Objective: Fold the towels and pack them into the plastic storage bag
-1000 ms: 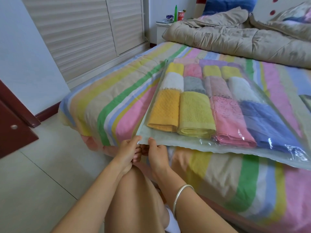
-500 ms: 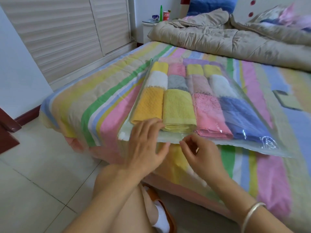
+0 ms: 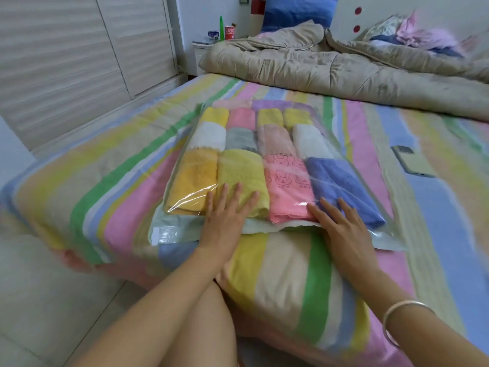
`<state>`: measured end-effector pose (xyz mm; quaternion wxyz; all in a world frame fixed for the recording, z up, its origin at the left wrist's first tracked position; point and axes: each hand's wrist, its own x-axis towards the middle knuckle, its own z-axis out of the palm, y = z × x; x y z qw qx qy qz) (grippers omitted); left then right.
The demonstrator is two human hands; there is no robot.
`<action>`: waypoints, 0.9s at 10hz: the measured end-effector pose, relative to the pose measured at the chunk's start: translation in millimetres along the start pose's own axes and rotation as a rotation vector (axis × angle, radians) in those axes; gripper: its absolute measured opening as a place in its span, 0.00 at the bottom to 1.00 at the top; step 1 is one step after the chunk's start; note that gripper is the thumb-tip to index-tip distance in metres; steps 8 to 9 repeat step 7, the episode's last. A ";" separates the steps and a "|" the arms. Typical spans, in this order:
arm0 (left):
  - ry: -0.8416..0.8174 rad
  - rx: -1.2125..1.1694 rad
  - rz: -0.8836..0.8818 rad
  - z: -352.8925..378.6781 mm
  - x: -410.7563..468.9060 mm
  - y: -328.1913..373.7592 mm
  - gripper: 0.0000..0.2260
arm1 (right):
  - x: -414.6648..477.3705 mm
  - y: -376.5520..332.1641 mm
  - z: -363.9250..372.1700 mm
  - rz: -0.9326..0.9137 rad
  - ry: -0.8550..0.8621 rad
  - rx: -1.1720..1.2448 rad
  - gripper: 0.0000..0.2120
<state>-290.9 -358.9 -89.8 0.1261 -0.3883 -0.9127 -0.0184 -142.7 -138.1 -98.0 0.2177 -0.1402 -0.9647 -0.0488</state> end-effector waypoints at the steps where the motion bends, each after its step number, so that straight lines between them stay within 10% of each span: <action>1: -0.036 0.029 -0.031 5.6 32.4 0.0 0.36 | 29.1 10.9 14.4 0.028 -0.011 0.012 0.30; 3: -0.105 0.056 -0.038 20.2 98.6 -16.6 0.34 | 93.3 19.8 34.6 0.116 -0.103 0.089 0.25; 5: -0.039 0.145 0.050 25.6 66.2 -30.7 0.54 | 59.4 11.6 36.8 0.097 -0.117 0.204 0.33; 7: -0.520 -0.011 -0.149 -28.4 58.2 -14.4 0.33 | 47.5 21.5 -7.3 0.023 -0.386 0.233 0.37; 9: -0.520 -0.011 -0.149 -28.4 58.2 -14.4 0.33 | 47.5 21.5 -7.3 0.023 -0.386 0.233 0.37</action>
